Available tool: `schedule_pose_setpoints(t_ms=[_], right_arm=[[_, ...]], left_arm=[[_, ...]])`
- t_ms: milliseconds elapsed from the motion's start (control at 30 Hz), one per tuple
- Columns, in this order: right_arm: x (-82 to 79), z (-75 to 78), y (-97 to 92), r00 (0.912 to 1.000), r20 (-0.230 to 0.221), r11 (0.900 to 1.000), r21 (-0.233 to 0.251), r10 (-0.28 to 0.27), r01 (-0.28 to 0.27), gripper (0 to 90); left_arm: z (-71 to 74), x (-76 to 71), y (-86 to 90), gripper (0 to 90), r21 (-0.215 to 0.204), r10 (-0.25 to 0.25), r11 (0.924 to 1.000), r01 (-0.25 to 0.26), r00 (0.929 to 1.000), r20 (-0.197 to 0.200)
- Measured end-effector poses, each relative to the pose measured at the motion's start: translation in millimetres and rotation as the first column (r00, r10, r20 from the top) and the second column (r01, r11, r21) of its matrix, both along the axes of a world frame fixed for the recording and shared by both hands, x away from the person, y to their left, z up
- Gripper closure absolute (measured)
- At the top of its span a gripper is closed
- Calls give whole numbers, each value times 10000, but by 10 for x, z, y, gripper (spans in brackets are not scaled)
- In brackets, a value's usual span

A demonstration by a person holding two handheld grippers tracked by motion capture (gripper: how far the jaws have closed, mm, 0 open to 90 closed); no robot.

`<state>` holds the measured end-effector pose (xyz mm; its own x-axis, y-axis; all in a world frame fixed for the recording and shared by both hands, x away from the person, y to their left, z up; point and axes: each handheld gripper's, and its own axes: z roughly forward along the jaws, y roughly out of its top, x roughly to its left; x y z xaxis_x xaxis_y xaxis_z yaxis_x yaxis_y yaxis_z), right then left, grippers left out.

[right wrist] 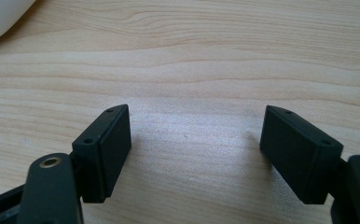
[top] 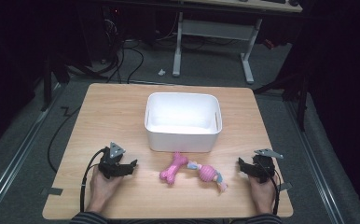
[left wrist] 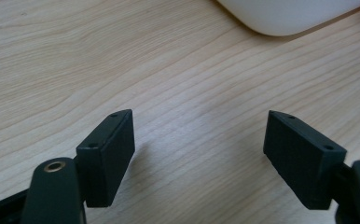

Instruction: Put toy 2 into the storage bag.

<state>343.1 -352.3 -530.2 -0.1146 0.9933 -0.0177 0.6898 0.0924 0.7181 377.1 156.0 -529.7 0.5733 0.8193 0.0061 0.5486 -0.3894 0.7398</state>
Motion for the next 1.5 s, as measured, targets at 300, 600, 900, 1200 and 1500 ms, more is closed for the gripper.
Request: schedule_pose_setpoints(t_ms=[300,600,900,1200,1500], right_arm=[[0,0,1,10000,3,10000,1,5,-5,249],[-1,0,1,10000,2,10000,-3,21,-21,251],[-5,0,6,10000,-2,10000,0,2,-2,251],[-5,0,6,10000,2,10000,-8,33,-33,251],[-5,0,7,10000,3,10000,0,44,-44,251]], left_arm=[[113,-59,-86,286,-477,-684,9965,681,9976,-50],[202,-106,-156,301,-628,-919,9938,919,9958,19],[268,-157,-294,306,-419,-1371,9897,1368,9905,-55],[359,-213,-467,315,-408,-1844,9821,1840,9828,-64],[450,-255,-683,335,-306,-2294,9731,2282,9724,-418]])
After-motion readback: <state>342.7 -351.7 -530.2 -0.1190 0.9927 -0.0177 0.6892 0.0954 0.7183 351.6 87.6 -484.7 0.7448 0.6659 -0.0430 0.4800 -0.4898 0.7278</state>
